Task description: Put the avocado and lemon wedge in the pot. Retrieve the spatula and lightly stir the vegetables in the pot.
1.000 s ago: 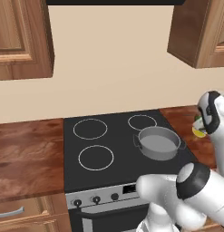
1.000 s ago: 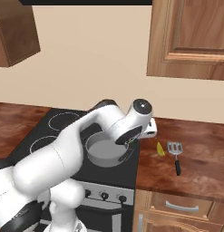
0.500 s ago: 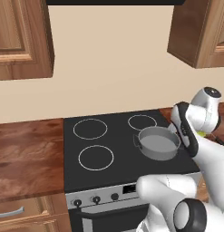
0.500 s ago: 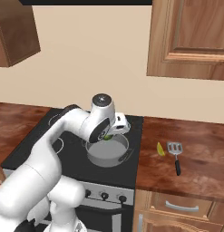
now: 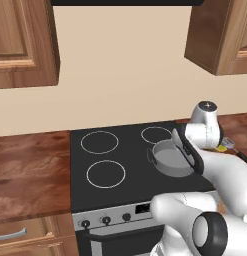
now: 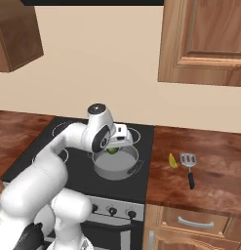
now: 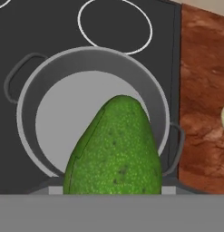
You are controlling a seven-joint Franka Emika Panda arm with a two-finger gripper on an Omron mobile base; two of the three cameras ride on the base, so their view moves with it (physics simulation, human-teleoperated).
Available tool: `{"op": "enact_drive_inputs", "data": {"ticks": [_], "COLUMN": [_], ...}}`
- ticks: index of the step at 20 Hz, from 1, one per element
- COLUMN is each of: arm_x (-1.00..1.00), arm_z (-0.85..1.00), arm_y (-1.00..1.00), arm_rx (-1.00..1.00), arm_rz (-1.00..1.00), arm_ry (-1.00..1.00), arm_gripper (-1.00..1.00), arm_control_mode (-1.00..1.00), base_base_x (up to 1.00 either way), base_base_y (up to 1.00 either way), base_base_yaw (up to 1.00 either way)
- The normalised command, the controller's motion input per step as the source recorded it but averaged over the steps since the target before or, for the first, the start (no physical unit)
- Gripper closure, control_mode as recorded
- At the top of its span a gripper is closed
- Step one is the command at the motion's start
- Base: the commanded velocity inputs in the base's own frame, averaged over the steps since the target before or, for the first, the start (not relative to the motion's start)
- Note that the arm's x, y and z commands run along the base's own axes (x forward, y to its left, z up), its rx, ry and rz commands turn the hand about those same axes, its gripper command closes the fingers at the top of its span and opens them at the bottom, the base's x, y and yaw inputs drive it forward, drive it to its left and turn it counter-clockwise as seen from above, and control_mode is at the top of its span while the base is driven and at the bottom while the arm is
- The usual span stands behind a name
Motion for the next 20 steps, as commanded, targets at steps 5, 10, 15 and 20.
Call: {"op": "enact_drive_inputs", "data": {"ticks": [5, 10, 15, 20], "arm_x": [0.24, 0.27, 0.16, 0.08], "arm_z": [-0.18, -0.15, -0.24, -0.3], "arm_y": [0.0, 0.0, 0.0, 0.0], "arm_rx": [0.0, 0.04, 0.09, 0.07], "arm_rz": [-0.03, 0.0, 0.0, 0.0], "arm_ry": [0.04, 0.02, 0.03, 0.05], "arm_gripper": [1.0, 1.0, 1.0, 1.0], "arm_control_mode": [-1.0, -1.0, -1.0, -1.0], "base_base_x": [0.0, 0.0, 0.0, 0.0], "base_base_y": [0.0, 0.0, 0.0, 0.0], "base_base_yaw": [0.0, 0.0, 0.0, 0.0]}}
